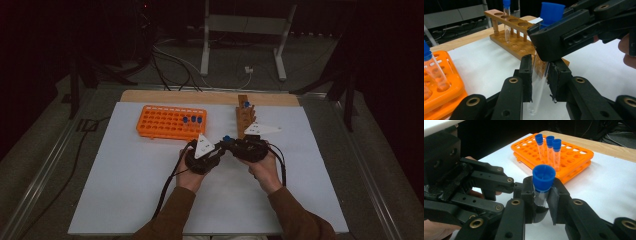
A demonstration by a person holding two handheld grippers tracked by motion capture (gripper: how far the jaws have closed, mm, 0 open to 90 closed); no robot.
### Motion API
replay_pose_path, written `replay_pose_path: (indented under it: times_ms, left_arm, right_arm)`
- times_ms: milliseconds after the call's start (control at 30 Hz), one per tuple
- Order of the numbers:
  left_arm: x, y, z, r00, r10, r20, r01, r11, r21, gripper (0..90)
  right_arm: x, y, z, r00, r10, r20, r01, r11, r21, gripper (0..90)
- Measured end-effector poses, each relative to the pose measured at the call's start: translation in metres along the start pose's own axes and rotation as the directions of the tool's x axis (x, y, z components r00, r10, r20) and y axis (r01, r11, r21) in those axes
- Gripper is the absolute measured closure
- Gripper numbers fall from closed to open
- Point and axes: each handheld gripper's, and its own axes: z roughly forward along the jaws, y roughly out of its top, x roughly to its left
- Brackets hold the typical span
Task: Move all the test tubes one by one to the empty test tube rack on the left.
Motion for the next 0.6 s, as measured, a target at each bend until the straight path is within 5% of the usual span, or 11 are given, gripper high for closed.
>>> replay_pose_path:
  times_ms: [367, 600]
  left_arm:
    - [0.011, 0.002, -0.005, 0.9989, -0.037, -0.031, 0.036, 0.9993, -0.011, 78.0]
    - [0.023, 0.003, -0.011, 0.996, -0.075, -0.048, 0.074, 0.9967, -0.033, 78.1]
  right_arm:
    - [-0.005, 0.001, -0.008, 0.9996, 0.029, -0.006, -0.029, 0.998, -0.056, 46.2]
    - [-0.008, 0.0, -0.012, 0.9983, 0.021, 0.055, -0.018, 0.998, -0.053, 24.2]
